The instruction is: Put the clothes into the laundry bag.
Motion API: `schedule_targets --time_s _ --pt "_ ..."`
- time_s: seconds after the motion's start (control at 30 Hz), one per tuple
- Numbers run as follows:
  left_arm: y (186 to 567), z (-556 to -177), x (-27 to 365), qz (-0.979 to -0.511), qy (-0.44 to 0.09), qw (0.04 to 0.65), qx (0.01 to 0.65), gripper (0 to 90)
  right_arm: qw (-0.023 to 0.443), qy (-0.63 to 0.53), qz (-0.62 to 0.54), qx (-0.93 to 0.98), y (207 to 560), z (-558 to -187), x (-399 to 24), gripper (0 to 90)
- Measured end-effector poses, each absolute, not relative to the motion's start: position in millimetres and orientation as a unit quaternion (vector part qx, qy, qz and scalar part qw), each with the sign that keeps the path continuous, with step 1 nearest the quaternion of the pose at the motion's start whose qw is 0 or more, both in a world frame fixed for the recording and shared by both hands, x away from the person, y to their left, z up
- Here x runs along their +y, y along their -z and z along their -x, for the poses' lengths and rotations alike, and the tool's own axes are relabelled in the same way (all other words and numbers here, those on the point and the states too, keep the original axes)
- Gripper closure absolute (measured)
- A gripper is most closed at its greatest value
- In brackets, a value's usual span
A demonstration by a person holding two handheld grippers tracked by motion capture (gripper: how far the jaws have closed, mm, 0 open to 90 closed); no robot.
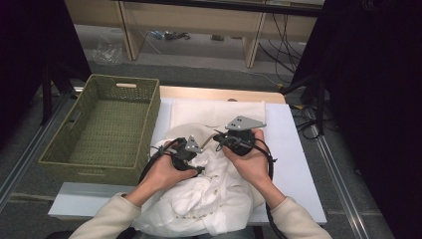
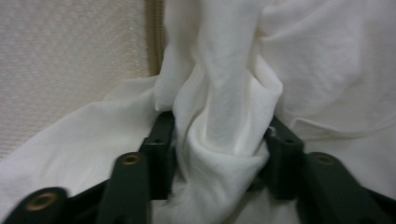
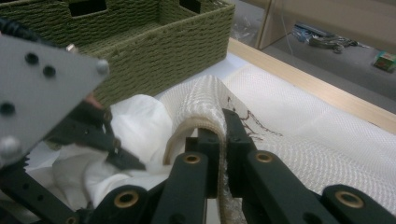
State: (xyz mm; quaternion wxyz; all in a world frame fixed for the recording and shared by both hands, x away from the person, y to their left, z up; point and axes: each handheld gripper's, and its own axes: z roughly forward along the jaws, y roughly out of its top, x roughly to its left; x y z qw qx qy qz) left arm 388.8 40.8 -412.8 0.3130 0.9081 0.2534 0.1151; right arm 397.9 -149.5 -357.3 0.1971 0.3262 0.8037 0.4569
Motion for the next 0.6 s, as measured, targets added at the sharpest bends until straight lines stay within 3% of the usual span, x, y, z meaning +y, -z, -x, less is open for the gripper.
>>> schedule_targets --time_s 0.1,0.17,0.4,0.6 --pt "409.6 -385.3 40.2 -0.904 -0.116 0.322 0.257 74.2 0.201 -0.457 -0.324 0.804 357.2 -398.5 -150.0 89.3" --pt "395.8 -379.3 43.5 -0.893 -0.096 0.345 0.272 79.8 0.202 -0.462 -0.322 0.802 357.9 -399.4 -149.6 89.3" --pt "354.7 -355.3 35.4 -0.847 -0.052 0.453 0.274 81.6 0.204 -0.463 -0.322 0.800 358.3 -400.3 -149.8 89.3" --pt "367.7 -366.6 21.1 -0.845 -0.082 0.456 0.267 81.3 0.203 -0.462 -0.324 0.800 355.5 -396.2 -148.5 89.3"
